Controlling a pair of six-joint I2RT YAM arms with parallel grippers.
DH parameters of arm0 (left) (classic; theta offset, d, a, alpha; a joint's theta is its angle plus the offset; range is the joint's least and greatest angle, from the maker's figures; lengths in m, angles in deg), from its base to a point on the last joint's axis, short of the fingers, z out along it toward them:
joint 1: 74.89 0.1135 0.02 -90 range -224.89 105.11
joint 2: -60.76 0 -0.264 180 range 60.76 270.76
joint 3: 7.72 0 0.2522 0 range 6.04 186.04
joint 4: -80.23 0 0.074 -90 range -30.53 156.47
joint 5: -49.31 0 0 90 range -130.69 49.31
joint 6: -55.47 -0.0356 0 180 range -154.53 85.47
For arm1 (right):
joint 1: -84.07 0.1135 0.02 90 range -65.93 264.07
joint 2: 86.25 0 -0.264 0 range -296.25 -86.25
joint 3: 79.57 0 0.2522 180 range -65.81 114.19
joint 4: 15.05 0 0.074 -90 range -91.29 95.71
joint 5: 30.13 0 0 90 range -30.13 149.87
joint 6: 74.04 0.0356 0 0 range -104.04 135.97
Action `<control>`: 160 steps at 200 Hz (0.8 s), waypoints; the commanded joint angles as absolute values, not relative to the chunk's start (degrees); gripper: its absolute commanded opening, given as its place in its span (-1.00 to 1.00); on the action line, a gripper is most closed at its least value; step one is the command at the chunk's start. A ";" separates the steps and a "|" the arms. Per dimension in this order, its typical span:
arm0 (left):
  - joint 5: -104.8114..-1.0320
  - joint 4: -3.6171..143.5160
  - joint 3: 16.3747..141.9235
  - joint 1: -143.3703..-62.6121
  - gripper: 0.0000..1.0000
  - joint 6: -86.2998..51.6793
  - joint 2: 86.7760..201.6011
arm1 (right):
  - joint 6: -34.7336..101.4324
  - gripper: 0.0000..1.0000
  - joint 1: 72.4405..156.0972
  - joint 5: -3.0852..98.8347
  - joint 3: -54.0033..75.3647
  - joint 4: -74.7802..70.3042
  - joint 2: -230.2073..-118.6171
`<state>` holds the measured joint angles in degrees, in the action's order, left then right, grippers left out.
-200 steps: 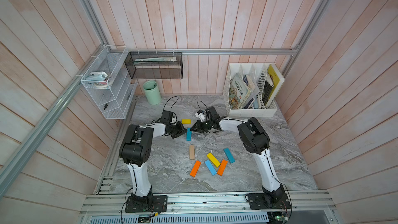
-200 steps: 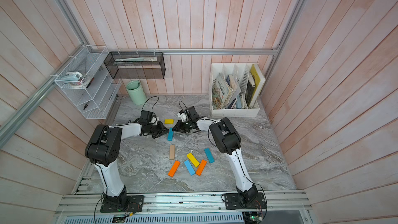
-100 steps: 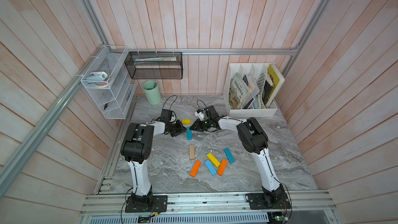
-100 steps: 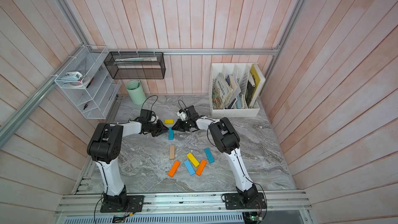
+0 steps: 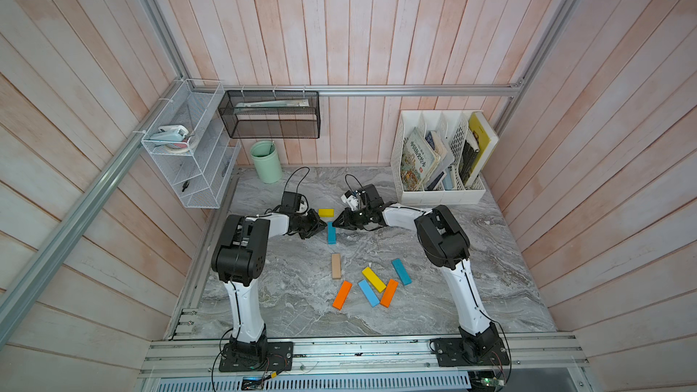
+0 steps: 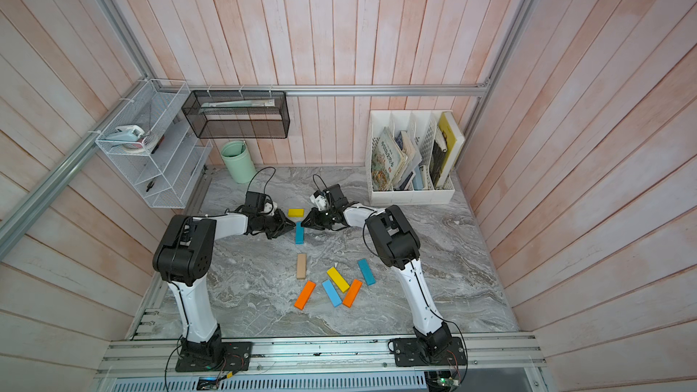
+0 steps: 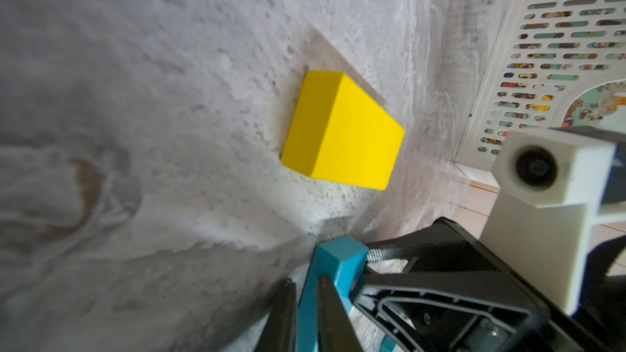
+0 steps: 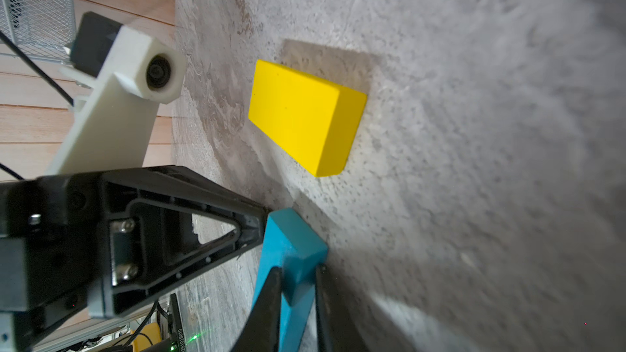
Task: Assemble a giraffe with building blocks
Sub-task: Assemble the building block at the center of the board.
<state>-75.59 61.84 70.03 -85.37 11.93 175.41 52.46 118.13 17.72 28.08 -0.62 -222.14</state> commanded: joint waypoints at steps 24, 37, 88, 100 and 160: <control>-76.46 63.56 71.68 -85.33 -0.66 13.21 178.41 | 53.49 -0.59 117.81 16.83 29.81 -1.29 -225.61; -76.40 63.81 71.91 -85.33 -0.66 13.45 178.70 | 53.58 -0.58 117.79 16.82 30.46 -1.16 -225.81; -75.68 62.70 73.88 -85.35 -0.66 13.39 179.43 | 53.76 -0.58 117.76 16.54 32.57 -0.33 -226.71; -75.76 62.52 74.25 -85.18 -0.66 13.27 179.66 | 53.74 -0.59 117.77 16.70 32.54 -0.31 -226.70; -75.76 61.98 74.63 -84.48 -0.66 12.84 180.07 | 54.19 -0.59 118.07 16.59 32.76 -0.76 -226.88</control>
